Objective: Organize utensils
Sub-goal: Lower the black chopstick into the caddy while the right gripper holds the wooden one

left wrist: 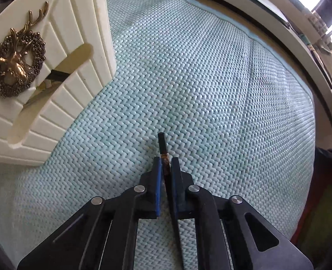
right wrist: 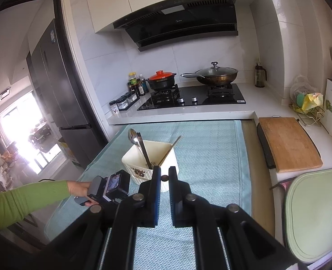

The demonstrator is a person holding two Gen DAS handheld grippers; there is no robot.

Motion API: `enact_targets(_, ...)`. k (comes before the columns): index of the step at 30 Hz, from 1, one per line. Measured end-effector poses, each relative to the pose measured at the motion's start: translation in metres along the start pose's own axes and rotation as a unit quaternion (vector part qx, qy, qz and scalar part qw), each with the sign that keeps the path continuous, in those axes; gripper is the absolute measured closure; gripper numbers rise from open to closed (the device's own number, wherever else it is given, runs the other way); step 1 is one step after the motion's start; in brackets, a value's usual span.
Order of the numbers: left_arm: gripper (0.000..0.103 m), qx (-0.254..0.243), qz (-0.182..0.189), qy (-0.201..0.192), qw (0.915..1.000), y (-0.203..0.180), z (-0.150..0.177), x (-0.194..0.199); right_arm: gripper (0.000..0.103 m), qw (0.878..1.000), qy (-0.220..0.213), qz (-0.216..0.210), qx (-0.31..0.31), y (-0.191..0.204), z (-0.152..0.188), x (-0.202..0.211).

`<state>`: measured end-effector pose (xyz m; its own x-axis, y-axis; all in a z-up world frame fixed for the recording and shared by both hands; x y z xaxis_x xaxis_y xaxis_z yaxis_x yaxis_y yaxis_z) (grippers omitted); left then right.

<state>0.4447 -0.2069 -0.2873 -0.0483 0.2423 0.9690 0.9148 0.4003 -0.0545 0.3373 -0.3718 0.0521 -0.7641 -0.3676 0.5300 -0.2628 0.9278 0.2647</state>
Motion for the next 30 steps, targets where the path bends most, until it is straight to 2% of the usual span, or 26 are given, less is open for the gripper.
enact_targets(3, 0.097, -0.013, -0.025, 0.003, 0.9996, -0.005, 0.006, 0.001, 0.096, 1.0, 0.0, -0.001, -0.002, 0.0, 0.002, 0.001)
enact_targets(6, 0.099, 0.005, -0.047, -0.011, 0.9988, -0.007, 0.011, 0.004, 0.096, 1.0, 0.002, -0.005, -0.006, 0.001, 0.006, 0.001)
enact_targets(8, 0.099, 0.015, -0.047, -0.023, 0.9985, -0.011, 0.016, 0.011, 0.096, 1.0, 0.004, -0.008, -0.007, 0.003, 0.007, 0.0)
enact_targets(11, 0.099, 0.054, -0.033, -0.069, 0.9955, -0.009, 0.024, 0.044, 0.096, 1.0, 0.007, -0.008, 0.001, 0.009, 0.005, 0.001)
enact_targets(13, 0.099, 0.094, -0.021, -0.109, 0.9894, -0.004, 0.029, 0.078, 0.096, 1.0, 0.007, -0.009, 0.007, 0.013, 0.002, 0.001)
enact_targets(17, 0.099, 0.158, -0.015, -0.195, 0.9679, 0.017, 0.033, 0.166, 0.096, 1.0, -0.004, -0.014, 0.018, 0.023, -0.013, 0.0)
enact_targets(22, 0.099, 0.215, -0.038, -0.289, 0.9323, 0.063, 0.014, 0.293, 0.096, 0.999, -0.022, -0.022, 0.031, 0.04, -0.047, -0.009)
enact_targets(26, 0.099, 0.244, -0.073, -0.337, 0.9065, 0.098, -0.017, 0.374, 0.096, 0.998, -0.031, -0.021, 0.047, 0.054, -0.079, -0.021)
enact_targets(28, 0.099, 0.249, -0.102, -0.351, 0.897, 0.117, -0.031, 0.405, 0.096, 0.998, -0.031, -0.017, 0.054, 0.059, -0.094, -0.032)
enact_targets(30, 0.099, 0.256, -0.116, -0.362, 0.8891, 0.138, -0.05, 0.419, 0.096, 0.998, -0.026, -0.011, 0.061, 0.062, -0.106, -0.043)
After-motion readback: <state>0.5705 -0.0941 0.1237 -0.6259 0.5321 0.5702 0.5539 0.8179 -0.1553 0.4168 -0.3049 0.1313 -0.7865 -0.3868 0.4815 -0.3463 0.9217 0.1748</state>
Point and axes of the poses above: each gripper's, at about its wrist camera, not at the fingertips, and x roughly against the way its jaws point, y to its left, z to its underside, the point moved 10 cm from there along -x, roughly the way its jaws point, and after that the axes turned 5 degrees about -z, right-handed, at the moved point
